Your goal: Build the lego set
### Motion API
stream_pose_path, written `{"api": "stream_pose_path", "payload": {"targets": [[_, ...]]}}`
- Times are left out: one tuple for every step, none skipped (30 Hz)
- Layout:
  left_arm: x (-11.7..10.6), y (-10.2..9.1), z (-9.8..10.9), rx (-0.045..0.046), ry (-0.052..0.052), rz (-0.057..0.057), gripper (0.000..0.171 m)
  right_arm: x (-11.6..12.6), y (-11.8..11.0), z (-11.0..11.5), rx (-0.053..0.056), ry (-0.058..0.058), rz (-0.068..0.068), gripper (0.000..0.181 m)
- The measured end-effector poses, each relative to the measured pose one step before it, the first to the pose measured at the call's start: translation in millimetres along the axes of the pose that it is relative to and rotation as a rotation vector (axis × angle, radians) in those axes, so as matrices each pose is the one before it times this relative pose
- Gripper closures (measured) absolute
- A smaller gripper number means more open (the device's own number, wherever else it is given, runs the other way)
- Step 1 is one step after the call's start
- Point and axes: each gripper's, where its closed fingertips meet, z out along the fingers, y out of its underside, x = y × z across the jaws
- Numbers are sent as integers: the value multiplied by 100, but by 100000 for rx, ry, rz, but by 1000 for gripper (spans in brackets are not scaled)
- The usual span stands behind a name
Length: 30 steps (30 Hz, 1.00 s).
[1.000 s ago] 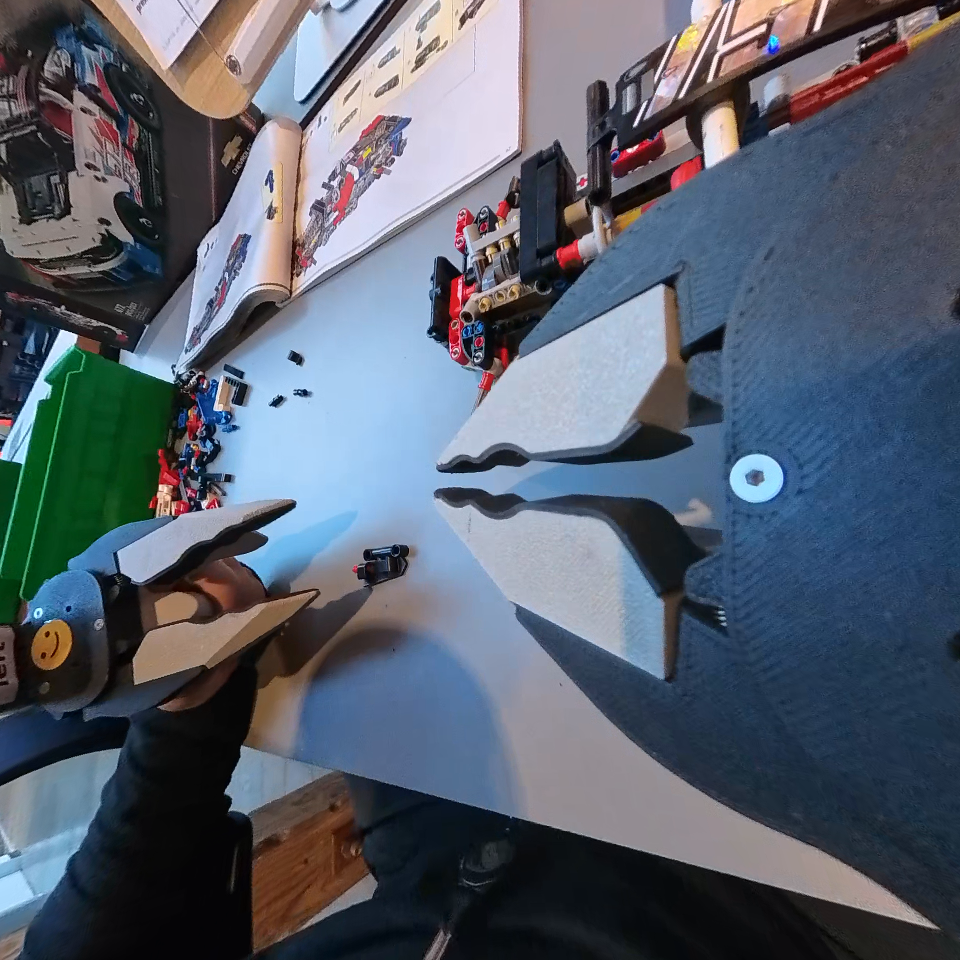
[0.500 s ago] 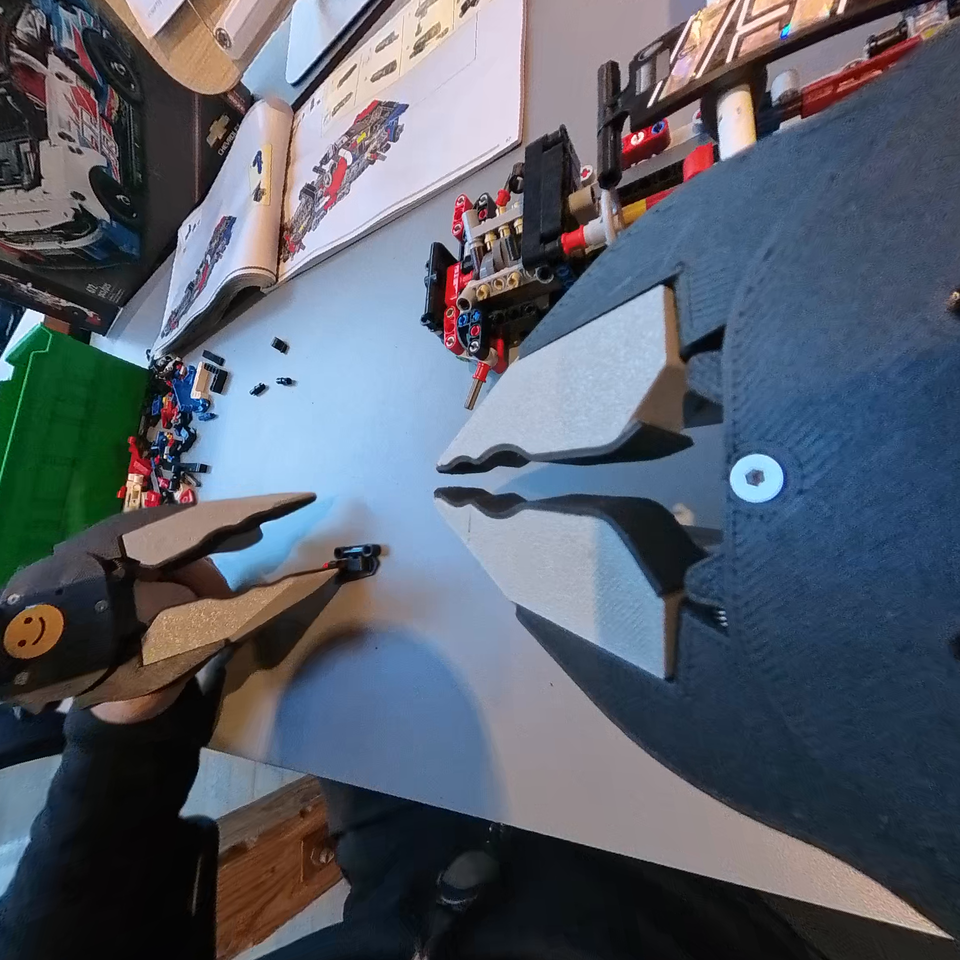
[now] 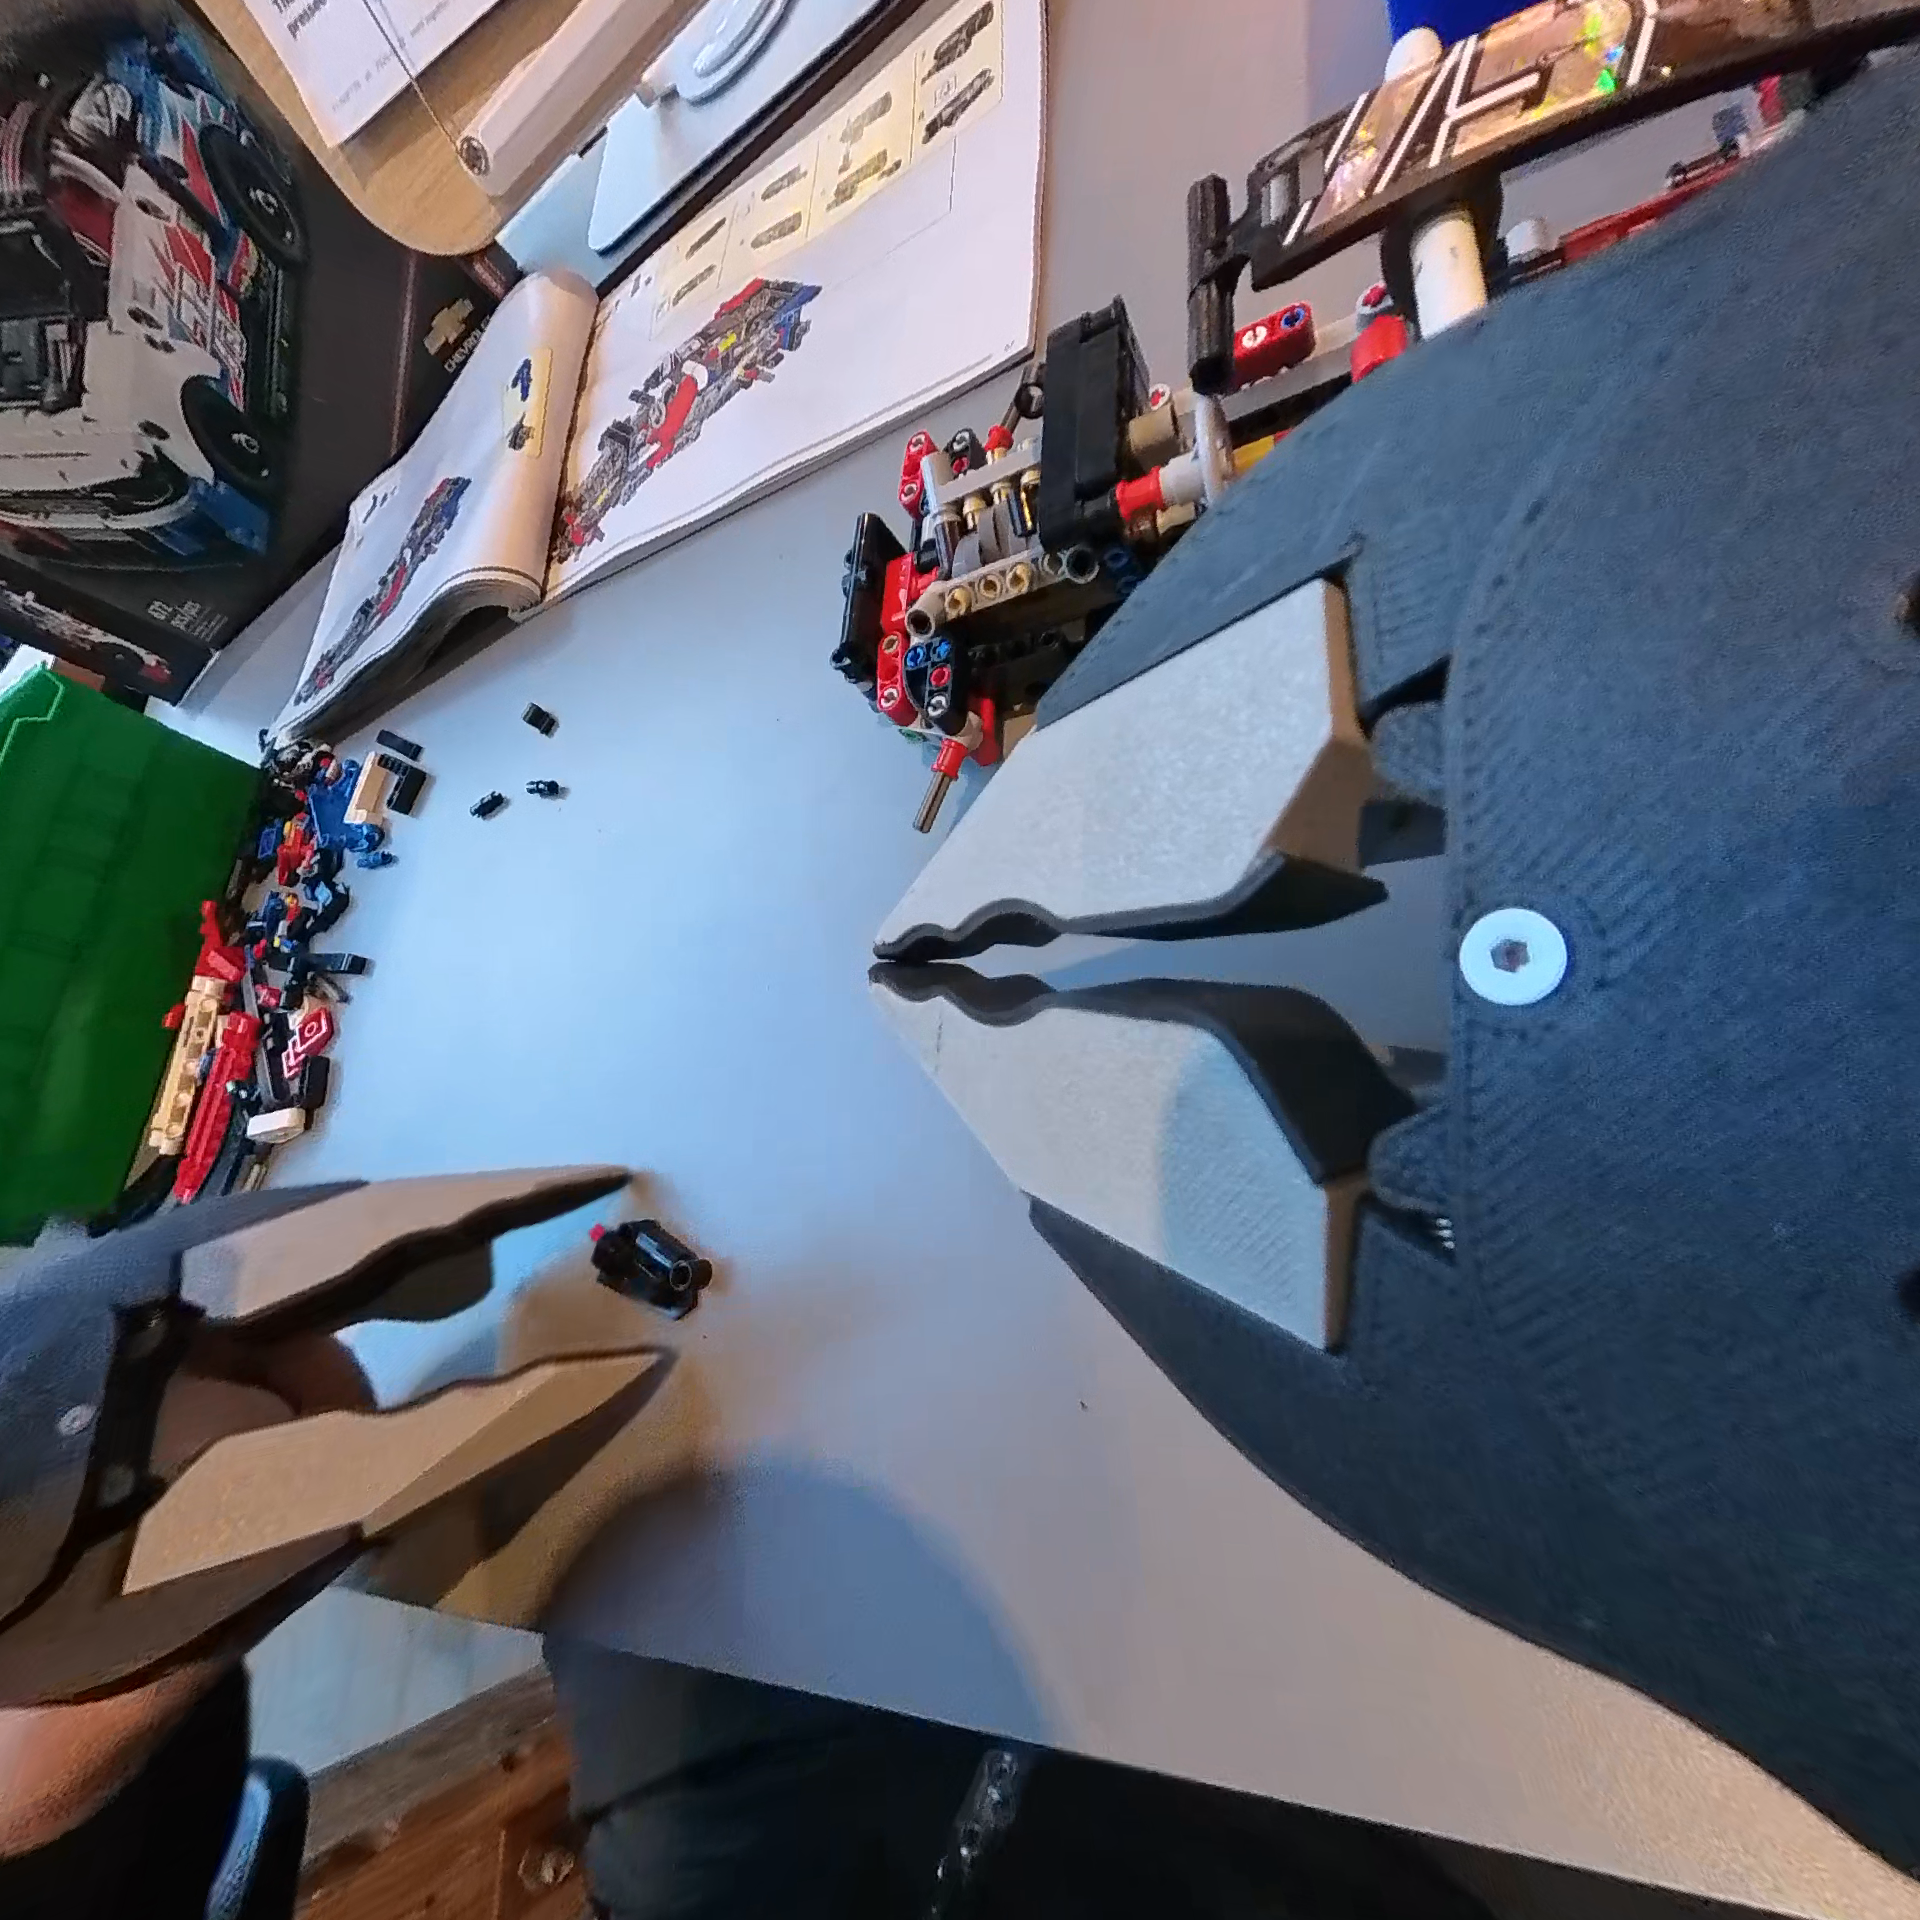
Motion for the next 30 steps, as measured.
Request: {"api": "stream_pose_path", "payload": {"targets": [[304, 449, -482, -158, 1442, -316, 124, -11, 33, 34, -270, -4, -36, 181], [248, 359, -392, 419, 1253, -293, 124, -15, 58, 52, -462, -68, -2, 181], [300, 237, -262, 715, 1705, -93, 123, -30, 71, 69, -549, -178, -32, 181], [350, 127, -124, 158, 1945, 555, 122, -49, 66, 74, -584, -229, -132, 181], [286, 36, 29, -471, 1308, 1563, 121, -53, 60, 67, -537, -242, -232, 181], [366, 11, 119, -798, 1262, 2115, 122, -44, 58, 54, -464, -186, -254, 181], [907, 53, 87, -1512, 3919, 1701, 127, -28, 42, 51, -434, -19, -249, 181], [1492, 117, 94, -2112, 6969, 703, 135, -7, 44, 30, -357, 158, -215, 181], [1418, 57, 181, -1222, 5945, -420, 135, 18, 23, 13, -160, 294, -152, 181], [1114, -76, 310, 136, 3877, -443, 135, 26, -17, -7, 76, 381, -165, 181], [767, -150, 388, 1191, 2051, 210, 134, 5, -23, -13, 211, 330, -283, 181], [594, -141, 369, 1066, 1757, 1367, 134, -57, -48, -19, 248, 40, -496, 181], [174, -149, 287, 961, -85, 1702, 134, -108, -42, 5, 226, -223, -626, 181], [-332, -109, 103, 139, -2492, 1514, 135, -131, -63, 10, 168, -231, -359, 181], [-578, -108, -97, -117, -3666, 1753, 133, -178, -88, 21, 180, -505, -8, 181], [-486, -151, -297, 399, -2708, 1875, 134, -259, -103, 18, 278, -914, 45, 181], [-395, -173, -438, 710, -1709, 1134, 135, -220, -108, 11, 302, -594, -143, 181], [-399, 6, -451, -144, -1008, -219, 135, -159, -63, -5, 169, -23, -424, 181], [-570, 256, -366, -1621, -1218, -1477, 135, -126, -36, -15, 77, 35, -691, 181], [-612, 432, -206, -2496, -1094, -1755, 134, -107, -18, -8, 88, -97, -716, 181], [-485, 407, -9, -2405, -293, -1493, 133, -67, 9, 20, -88, -163, -423, 181], [-207, 154, 173, -1277, 733, -1499, 133, -61, 44, 30, -341, -446, -49, 181], [301, -212, 302, 209, 3051, -1256, 136, -71, 50, 46, -381, -653, 112, 181], [527, -417, 429, 766, 3623, -434, 138, -54, 38, 29, -301, -551, 104, 181], [307, -427, 605, 373, 1817, 657, 141, -50, 10, 17, -140, -447, 2, 181], [106, -580, 669, 613, 698, 1570, 143, -30, 9, 4, -5, -231, -70, 181], [78, -785, 815, 795, 1158, 1741, 143, 57, -5, -11, 28, 370, 83, 181], [54, -934, 983, 437, 1671, 1298, 142, 206, -6, -44, 94, 1118, 494, 181], [0, -1043, 1066, 339, 1478, 1165, 140, 345, 0, -65, 228, 1610, 907, 181], [-96, -1034, 1081, 379, 1182, 1834, 138, 450, 69, -95, 109, 1807, 1117, 181]]}}
